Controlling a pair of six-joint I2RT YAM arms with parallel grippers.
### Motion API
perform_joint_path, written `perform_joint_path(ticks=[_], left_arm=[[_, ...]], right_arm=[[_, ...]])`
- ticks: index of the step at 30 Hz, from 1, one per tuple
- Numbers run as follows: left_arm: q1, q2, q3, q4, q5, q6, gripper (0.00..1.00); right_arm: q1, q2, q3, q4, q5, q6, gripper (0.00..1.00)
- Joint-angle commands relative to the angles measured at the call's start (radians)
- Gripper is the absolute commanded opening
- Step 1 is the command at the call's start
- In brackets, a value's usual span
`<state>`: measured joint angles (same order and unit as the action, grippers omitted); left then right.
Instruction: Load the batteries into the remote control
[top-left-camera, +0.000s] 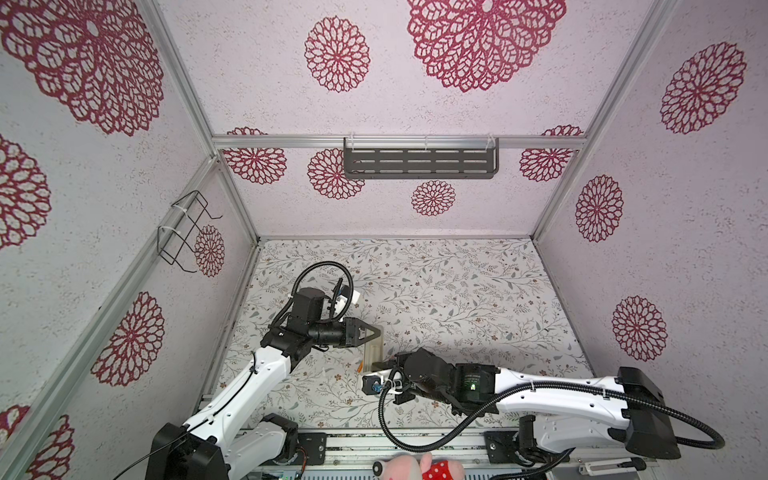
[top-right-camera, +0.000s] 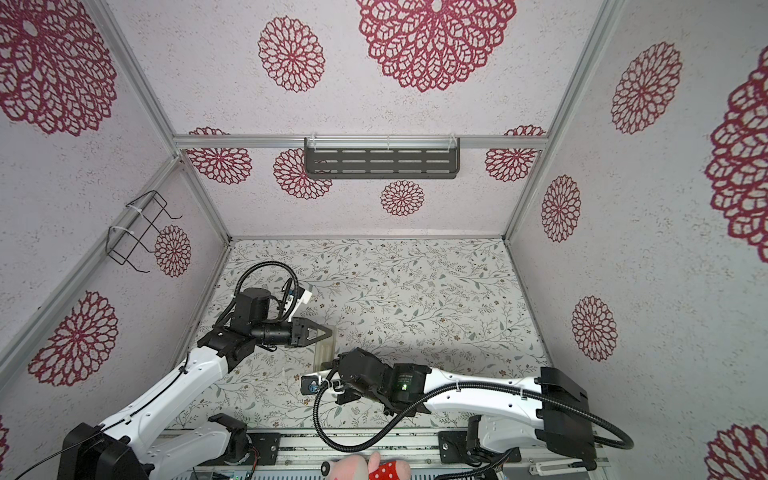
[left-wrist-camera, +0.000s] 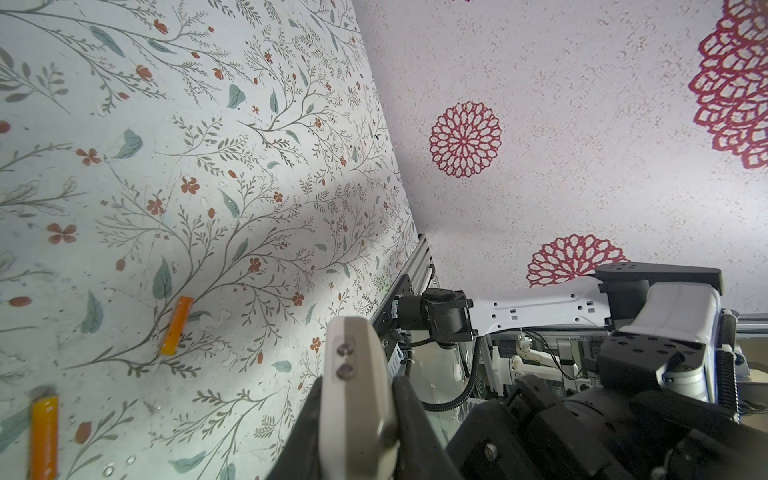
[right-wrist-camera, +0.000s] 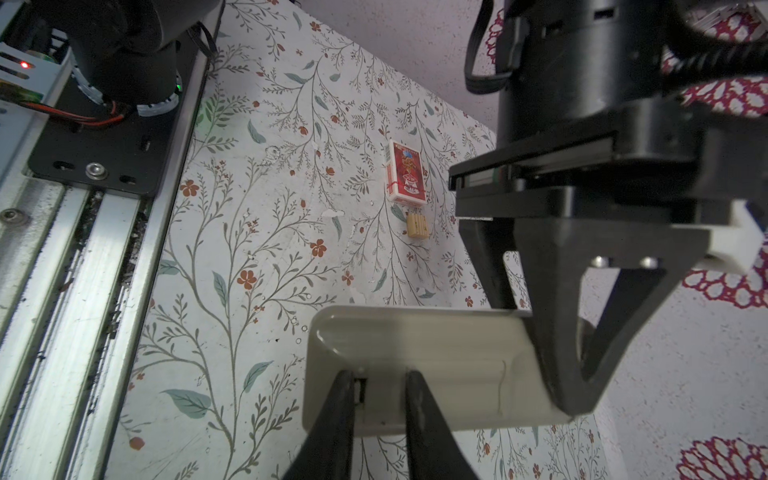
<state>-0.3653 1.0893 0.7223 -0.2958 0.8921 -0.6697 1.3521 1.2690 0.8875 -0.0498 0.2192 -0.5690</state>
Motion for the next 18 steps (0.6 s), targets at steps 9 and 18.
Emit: perform_joint_path(ticks=[9,18], left_arm=[[-0.005,0.001,-0.006,-0.037,0.051,0.002,0.0],[-0.005,0.001,-0.004,-0.045,0.033,0.005,0.0]], right_arm=[[-0.005,-0.011,-0.001,0.1,0.167,-0.021,0.21],[-0.003,-0.023,-0.011,0.122,0.197,-0.01,0.2]])
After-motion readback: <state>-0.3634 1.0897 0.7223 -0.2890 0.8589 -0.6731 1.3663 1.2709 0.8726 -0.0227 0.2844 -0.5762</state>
